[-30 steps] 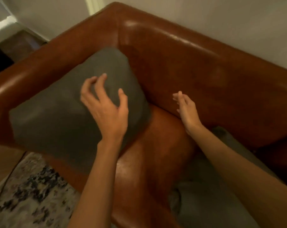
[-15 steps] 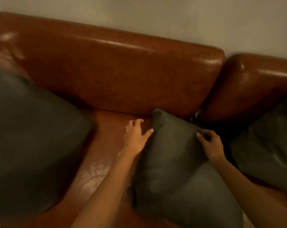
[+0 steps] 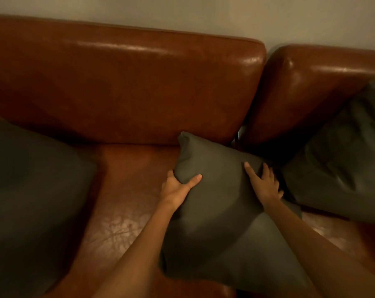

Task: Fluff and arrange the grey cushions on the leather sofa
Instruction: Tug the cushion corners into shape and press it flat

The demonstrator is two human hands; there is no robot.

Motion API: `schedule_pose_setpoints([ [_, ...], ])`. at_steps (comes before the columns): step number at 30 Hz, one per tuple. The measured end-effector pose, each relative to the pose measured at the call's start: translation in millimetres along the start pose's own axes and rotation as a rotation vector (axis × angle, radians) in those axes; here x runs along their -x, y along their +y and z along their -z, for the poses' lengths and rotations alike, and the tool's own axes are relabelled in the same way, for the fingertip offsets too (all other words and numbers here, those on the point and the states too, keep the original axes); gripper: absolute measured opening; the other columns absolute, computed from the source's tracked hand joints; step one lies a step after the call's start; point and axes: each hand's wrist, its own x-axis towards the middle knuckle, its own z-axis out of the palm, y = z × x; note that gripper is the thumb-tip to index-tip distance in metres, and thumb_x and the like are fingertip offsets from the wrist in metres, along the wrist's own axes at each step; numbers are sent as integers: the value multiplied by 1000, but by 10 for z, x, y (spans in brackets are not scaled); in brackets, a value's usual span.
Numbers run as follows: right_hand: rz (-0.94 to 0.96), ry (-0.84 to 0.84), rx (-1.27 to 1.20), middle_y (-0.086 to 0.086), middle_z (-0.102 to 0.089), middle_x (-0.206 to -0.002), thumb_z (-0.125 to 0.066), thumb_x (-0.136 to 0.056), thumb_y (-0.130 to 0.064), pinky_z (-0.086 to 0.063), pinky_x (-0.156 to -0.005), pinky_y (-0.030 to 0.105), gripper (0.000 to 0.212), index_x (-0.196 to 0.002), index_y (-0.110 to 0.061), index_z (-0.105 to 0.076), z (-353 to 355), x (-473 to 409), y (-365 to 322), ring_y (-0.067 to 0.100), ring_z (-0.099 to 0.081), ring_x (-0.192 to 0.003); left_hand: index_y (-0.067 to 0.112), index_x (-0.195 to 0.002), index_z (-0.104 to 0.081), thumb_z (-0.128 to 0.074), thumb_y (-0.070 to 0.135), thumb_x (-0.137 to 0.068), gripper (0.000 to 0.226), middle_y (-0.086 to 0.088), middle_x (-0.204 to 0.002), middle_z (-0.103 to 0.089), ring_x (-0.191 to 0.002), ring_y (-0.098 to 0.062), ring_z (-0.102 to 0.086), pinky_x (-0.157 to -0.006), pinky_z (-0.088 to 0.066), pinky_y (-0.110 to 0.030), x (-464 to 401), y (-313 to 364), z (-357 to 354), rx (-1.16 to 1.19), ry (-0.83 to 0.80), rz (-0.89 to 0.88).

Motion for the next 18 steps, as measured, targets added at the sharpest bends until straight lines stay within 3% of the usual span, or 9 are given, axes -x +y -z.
schedule_pose_setpoints([
  [9,159,-88,74,-5,-11,-164,-29,-95,-67,-4,-118,47,70,-155,-31,-17,-330,296,-461,28,-10,-149,19,-126,-53,-84,56,-60,82,-5,-121,-62,-112,-30,-58,-96,-49,-39,116,-98,722,24,260,-32],
  [13,289,-91,58,-7,-22,-160,-36,-98,-58,-7,-116,49,53,-147,-36,-35,-442,307,-590,24,-16,-146,20,-123,-57,-88,56,-51,87,-5,-120,-64,-103,-25,-62,-94,-51,-39,60,-312,1101,152,262,59],
  [16,229,-58,11,-6,-18,-161,-42,-97,-56,-8,-116,52,51,-145,-38,-36,-385,121,-490,28,-13,-147,14,-128,-55,-87,37,-66,73,-4,-114,-63,-91,-21,-61,-83,-48,-30,78,-468,1200,233,244,88],
  [18,121,-63,-100,0,-15,-162,-46,-95,-57,-10,-117,52,58,-148,-39,-31,-312,-24,-326,33,-13,-147,17,-129,-55,-85,37,-69,70,-3,-110,-63,-87,-18,-61,-81,-48,-30,82,-566,1206,278,230,109],
])
